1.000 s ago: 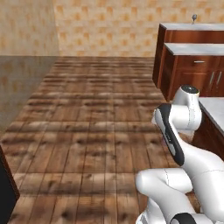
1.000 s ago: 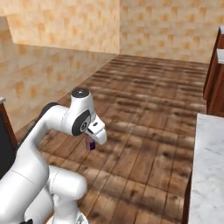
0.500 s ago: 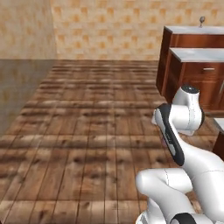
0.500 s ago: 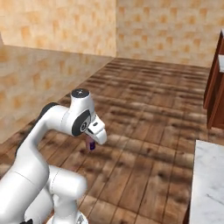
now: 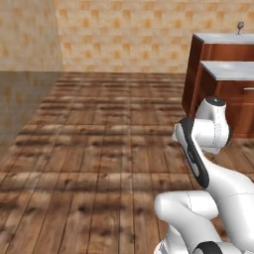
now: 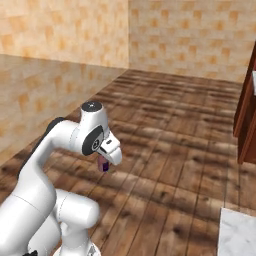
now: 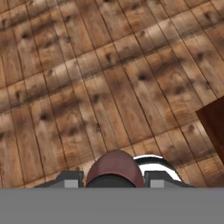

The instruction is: There is a wine glass and glass cup on the dining counter. Place the wine bottle next to the wine glass and the juice bottle next to the glass cup.

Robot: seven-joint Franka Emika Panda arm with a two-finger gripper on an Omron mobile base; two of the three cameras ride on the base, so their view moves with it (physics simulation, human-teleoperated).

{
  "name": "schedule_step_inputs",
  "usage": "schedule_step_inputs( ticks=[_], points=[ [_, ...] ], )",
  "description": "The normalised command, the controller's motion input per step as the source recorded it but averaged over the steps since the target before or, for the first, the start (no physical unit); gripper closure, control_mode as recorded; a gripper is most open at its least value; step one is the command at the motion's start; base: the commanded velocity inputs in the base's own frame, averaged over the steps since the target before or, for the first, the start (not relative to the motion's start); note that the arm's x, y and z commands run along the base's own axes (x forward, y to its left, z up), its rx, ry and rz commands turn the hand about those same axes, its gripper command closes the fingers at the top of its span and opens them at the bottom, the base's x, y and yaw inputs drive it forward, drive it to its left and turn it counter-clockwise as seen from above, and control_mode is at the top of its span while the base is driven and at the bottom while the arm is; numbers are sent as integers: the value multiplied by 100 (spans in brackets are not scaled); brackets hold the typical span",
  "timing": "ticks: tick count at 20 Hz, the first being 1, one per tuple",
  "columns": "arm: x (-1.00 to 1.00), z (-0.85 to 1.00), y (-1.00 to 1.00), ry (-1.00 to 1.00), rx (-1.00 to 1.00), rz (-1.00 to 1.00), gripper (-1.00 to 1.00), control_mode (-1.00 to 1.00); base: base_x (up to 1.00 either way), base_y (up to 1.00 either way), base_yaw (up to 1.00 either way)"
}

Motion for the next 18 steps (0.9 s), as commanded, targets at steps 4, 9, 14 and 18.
schedule_step_inputs(
  ticks=[4,9,14,18],
  points=[
    [0,0,0,0,0,0,100,100,94,-8,0],
    [0,0,0,0,0,0,100,100,92,-9,0],
    [0,0,0,0,0,0,100,100,92,-10,0],
    [0,0,0,0,0,0,100,100,89,-13,0]
  ],
)
